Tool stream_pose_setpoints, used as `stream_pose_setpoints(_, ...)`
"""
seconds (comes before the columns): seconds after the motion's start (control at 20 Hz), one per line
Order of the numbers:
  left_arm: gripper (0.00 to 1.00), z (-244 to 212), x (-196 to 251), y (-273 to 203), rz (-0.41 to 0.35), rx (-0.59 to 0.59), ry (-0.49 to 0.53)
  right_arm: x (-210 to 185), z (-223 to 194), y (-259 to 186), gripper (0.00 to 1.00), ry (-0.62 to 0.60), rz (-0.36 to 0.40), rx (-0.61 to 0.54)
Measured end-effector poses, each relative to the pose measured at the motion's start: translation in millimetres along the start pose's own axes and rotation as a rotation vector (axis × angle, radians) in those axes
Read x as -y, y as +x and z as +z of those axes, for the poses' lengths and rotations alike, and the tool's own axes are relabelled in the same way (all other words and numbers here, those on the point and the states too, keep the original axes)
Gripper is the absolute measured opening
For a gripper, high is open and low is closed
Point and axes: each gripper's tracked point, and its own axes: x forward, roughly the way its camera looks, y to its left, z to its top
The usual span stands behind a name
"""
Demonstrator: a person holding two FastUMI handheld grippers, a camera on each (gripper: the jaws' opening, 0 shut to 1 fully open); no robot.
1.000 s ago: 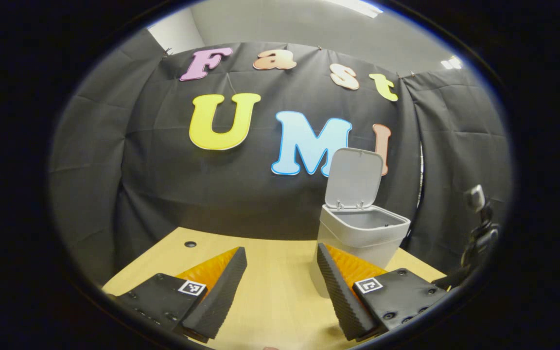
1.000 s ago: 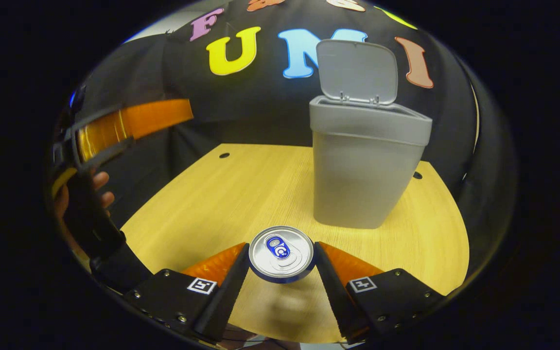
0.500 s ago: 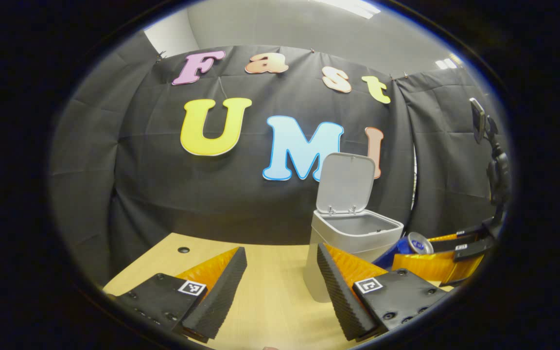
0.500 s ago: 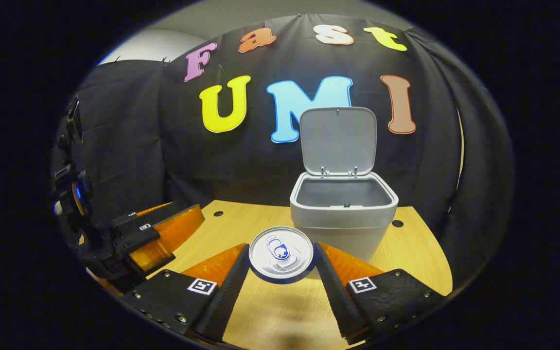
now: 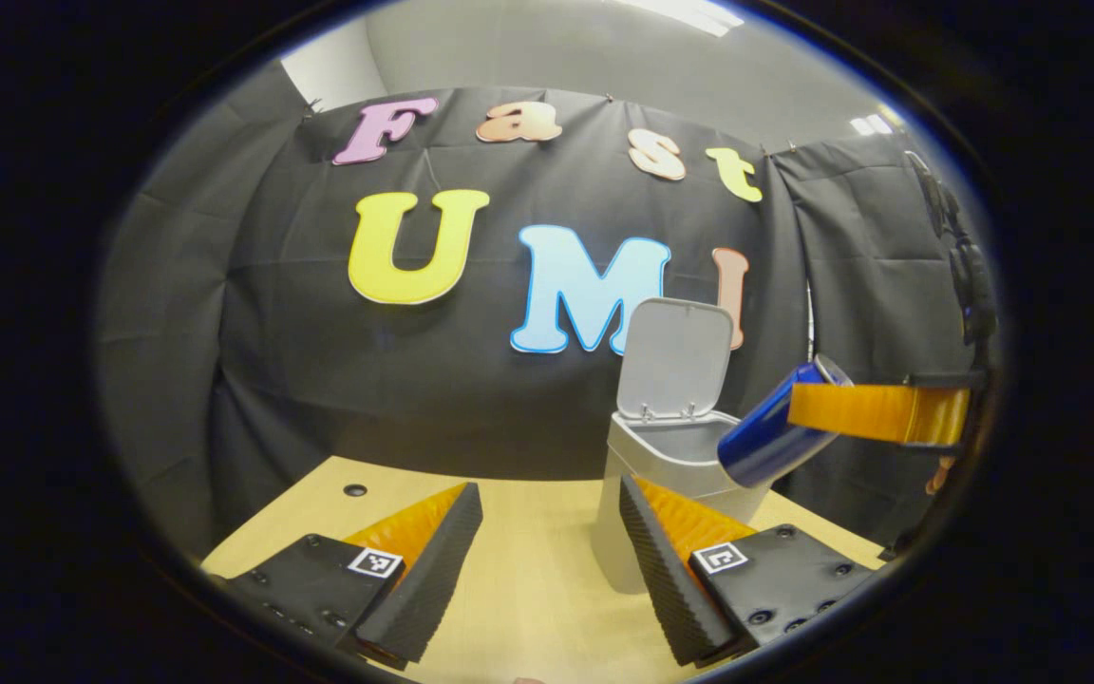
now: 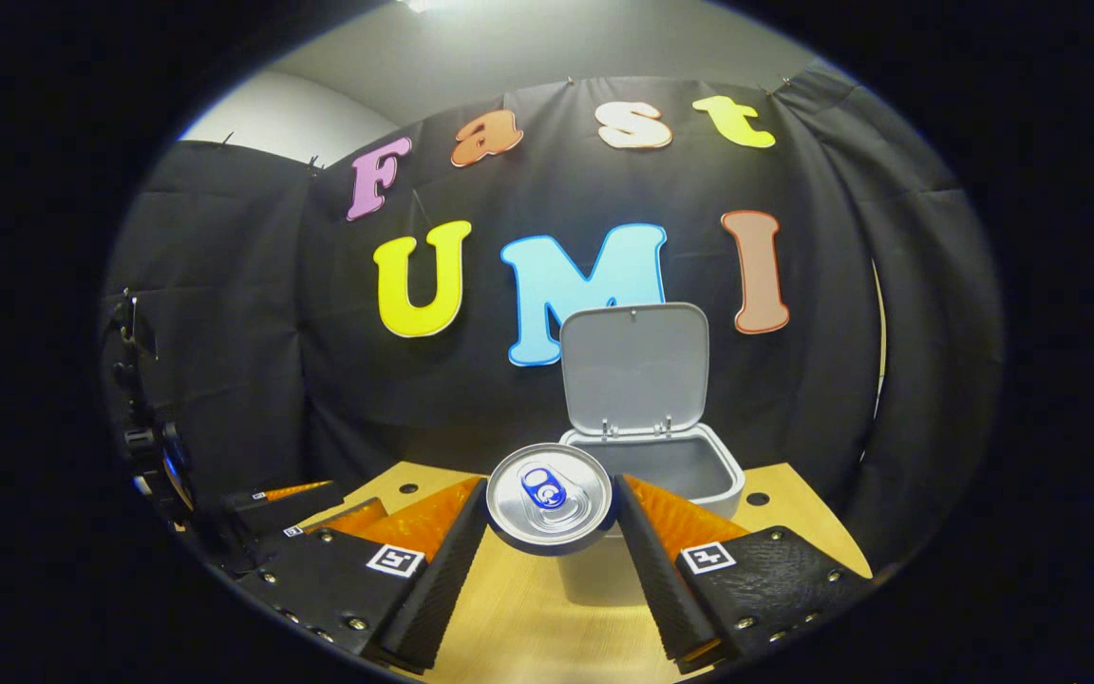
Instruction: Press the lid of the desktop garbage bin to open it, pick up the crumpled paper on the desktop and throw it into the bin, then pick up the pop can on the desktop and drop it into the bin, and finally close the garbage bin lid.
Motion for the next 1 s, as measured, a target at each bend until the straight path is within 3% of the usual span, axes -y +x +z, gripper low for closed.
stream_pose_setpoints(0.4, 0.96, 2.3, -4.3, 16.8, -0.006, 0.012, 0.02, 19.2, 15.6, 48.0, 0.83, -0.065, -0.051, 0.048)
stream_pose_setpoints(0.7, 0.96, -3.8, -12.8, 30.4, 0.014, -0.014, 0.015, 25.4, -8.7, 91.1, 0.83, -0.085, -0.052, -0.038)
stream_pose_setpoints(0.8, 0.96, -5.2, -16.1, 32.8, 0.024, -0.02, 0.013, 26.4, -17.9, 99.3, 0.8, -0.083, -0.047, -0.071)
stream_pose_setpoints(1.0, 0.96, -6.0, -18.1, 34.7, 0.032, -0.021, 0.018, 26.3, -24.4, 105.6, 0.83, -0.091, -0.043, -0.088)
